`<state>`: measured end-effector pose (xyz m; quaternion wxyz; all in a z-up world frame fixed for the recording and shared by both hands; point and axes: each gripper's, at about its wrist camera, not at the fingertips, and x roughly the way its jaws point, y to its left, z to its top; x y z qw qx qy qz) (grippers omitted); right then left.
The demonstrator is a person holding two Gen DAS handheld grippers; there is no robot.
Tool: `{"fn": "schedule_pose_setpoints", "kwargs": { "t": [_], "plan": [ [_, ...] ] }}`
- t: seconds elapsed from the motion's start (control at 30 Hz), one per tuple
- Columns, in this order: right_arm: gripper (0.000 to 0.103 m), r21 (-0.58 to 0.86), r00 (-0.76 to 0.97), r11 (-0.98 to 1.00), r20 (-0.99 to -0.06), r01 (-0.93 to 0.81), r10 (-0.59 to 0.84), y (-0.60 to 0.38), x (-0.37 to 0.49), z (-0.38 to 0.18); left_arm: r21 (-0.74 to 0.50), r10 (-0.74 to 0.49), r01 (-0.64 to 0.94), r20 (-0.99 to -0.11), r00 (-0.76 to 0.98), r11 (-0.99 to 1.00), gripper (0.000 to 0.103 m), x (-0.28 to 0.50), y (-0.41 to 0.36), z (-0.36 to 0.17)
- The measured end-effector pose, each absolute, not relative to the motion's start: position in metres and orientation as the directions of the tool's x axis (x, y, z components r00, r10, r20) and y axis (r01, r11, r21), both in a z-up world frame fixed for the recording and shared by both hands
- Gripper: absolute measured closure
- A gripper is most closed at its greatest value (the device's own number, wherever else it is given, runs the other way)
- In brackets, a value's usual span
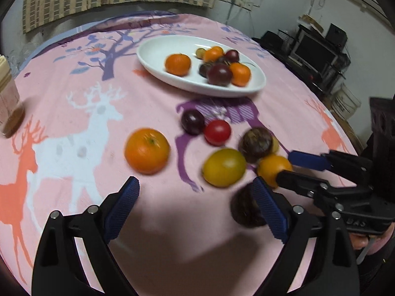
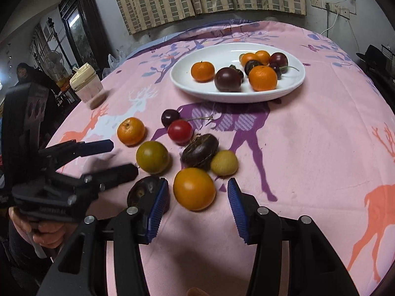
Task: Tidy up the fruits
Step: 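Grasp a large orange with the right tool while the left tool grasps a wrinkled dark fruit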
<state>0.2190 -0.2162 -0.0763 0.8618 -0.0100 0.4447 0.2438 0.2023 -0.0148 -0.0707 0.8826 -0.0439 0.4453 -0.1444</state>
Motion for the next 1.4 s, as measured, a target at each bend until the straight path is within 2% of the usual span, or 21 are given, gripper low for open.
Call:
{"fn": "schedule_pose_setpoints", "kwargs": {
  "t": [0.23,0.33,0.37,0.5,0.7,0.83,1.07,1.17,1.27,1.4],
  "plan": [
    [0.055,0.196,0.470,0.899,-0.797,-0.393,0.379,-0.214,0.226,-0.087,-0.172,-0.316,0.296,-0.767,0.559,0.940,0.012,0.186,-0.031,-0.072],
    [0.060,0.190,0.476,0.900,-0.796,-0.391,0.375,-0.212,0.226,-0.088,-0.162,-0.319,0.314,-0.768,0.555,0.935,0.012,0.185,-0.034,-0.072],
    [0.066,0.192,0.474,0.897,-0.794,-0.399,0.380,-0.210,0.225,-0.087,-0.158,-0.317,0.316,-0.769,0.554,0.936,0.012,0.186,-0.035,-0.072],
    [0.066,0.144,0.493,0.906,-0.800,-0.398,0.343,-0.206,0.221,-0.085,-0.144,-0.306,0.316,-0.776,0.551,0.938,0.014,0.186,-0.037,-0.073],
    [0.066,0.142,0.508,0.925,-0.801,-0.353,0.317,-0.222,0.218,-0.083,-0.139,-0.328,0.369,-0.788,0.521,0.919,0.026,0.184,-0.047,-0.076],
    [0.066,0.135,0.519,0.937,-0.802,-0.322,0.294,-0.233,0.218,-0.083,-0.137,-0.334,0.394,-0.805,0.491,0.909,0.040,0.184,-0.057,-0.080],
    [0.066,0.128,0.533,0.948,-0.801,-0.291,0.272,-0.244,0.217,-0.081,-0.079,-0.280,0.382,-0.816,0.505,0.921,0.046,0.183,-0.072,-0.082],
    [0.066,0.126,0.541,0.953,-0.799,-0.277,0.262,-0.250,0.216,-0.080,-0.032,-0.243,0.381,-0.819,0.520,0.924,0.061,0.182,-0.083,-0.080],
    [0.066,0.117,0.551,0.959,-0.798,-0.257,0.245,-0.257,0.216,-0.077,0.029,-0.196,0.378,-0.817,0.542,0.925,0.061,0.178,-0.092,-0.080],
    [0.066,0.090,0.576,0.966,-0.788,-0.244,0.219,-0.262,0.220,-0.067,-0.062,-0.290,0.410,-0.802,0.522,0.910,0.061,0.177,-0.084,-0.065]
  ]
}}
